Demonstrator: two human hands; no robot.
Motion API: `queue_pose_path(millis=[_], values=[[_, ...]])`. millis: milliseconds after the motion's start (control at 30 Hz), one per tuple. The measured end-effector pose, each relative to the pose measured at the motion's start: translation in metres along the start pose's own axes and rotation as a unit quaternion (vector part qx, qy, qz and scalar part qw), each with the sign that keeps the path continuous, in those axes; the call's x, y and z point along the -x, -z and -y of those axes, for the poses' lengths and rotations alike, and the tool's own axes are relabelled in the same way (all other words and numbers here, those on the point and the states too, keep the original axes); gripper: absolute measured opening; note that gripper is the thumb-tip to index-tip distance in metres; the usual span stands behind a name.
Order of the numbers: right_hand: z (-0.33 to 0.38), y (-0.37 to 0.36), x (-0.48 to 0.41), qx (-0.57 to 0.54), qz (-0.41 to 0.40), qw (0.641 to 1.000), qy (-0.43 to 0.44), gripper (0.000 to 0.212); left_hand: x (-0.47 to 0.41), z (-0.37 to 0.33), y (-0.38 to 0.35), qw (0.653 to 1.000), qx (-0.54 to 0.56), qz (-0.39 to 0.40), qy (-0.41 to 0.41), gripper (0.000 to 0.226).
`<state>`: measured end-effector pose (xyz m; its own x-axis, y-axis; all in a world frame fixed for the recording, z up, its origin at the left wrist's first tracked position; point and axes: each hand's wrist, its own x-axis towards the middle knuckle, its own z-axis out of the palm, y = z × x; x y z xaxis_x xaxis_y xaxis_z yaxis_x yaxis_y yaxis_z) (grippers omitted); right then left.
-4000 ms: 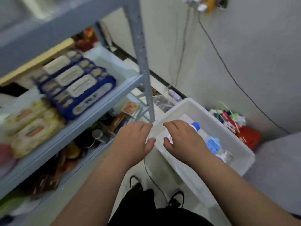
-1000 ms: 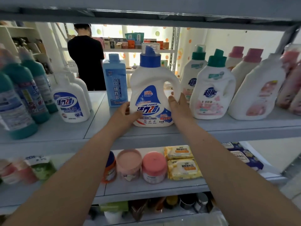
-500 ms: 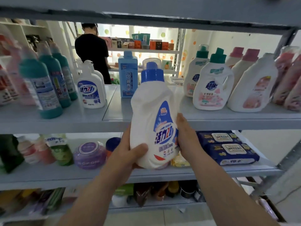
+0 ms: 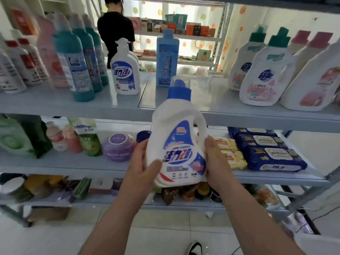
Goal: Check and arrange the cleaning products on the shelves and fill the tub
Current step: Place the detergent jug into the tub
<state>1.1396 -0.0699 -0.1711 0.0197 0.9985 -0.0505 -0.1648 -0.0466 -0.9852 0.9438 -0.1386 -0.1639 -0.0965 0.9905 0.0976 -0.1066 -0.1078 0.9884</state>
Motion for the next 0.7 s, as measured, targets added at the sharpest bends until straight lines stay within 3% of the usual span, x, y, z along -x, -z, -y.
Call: queue_pose_path(millis=[167, 233, 300, 400, 500, 533, 600, 700], values=[[0.001, -0.007, 0.027, -0.18, 0.089, 0.98, -0.015, 0.039, 0.004, 0.021, 0.003, 0.978, 0.159, -0.079, 0.109, 0.026], [-0.004, -0.012, 0.036, -0.213, 0.119, 0.969, -0.044, 0.036, 0.01, 0.025, -0.002, 0.961, 0.214, -0.049, 0.167, 0.051], [-0.013, -0.015, 0.045, -0.199, 0.131, 0.965, -0.109, 0.039, 0.014, 0.027, -0.009, 0.963, 0.202, -0.006, 0.18, 0.056], [-0.026, -0.014, 0.055, -0.188, 0.207, 0.947, -0.159, 0.036, 0.019, 0.029, -0.013, 0.985, 0.074, -0.005, 0.154, 0.019], [-0.039, -0.005, 0.05, -0.191, 0.245, 0.939, -0.145, 0.085, 0.018, 0.032, -0.007, 0.993, -0.026, 0.017, 0.114, 0.021], [-0.043, -0.004, 0.046, -0.18, 0.232, 0.947, -0.134, 0.091, 0.019, 0.029, -0.005, 0.992, -0.03, 0.03, 0.116, 0.023], [-0.053, 0.001, 0.038, -0.156, 0.196, 0.962, -0.108, 0.099, 0.019, 0.025, -0.002, 0.984, 0.024, 0.061, 0.166, 0.016], [-0.052, 0.006, 0.033, -0.08, 0.117, 0.985, -0.098, 0.112, 0.014, 0.028, 0.011, 0.972, 0.114, 0.092, 0.183, 0.047]])
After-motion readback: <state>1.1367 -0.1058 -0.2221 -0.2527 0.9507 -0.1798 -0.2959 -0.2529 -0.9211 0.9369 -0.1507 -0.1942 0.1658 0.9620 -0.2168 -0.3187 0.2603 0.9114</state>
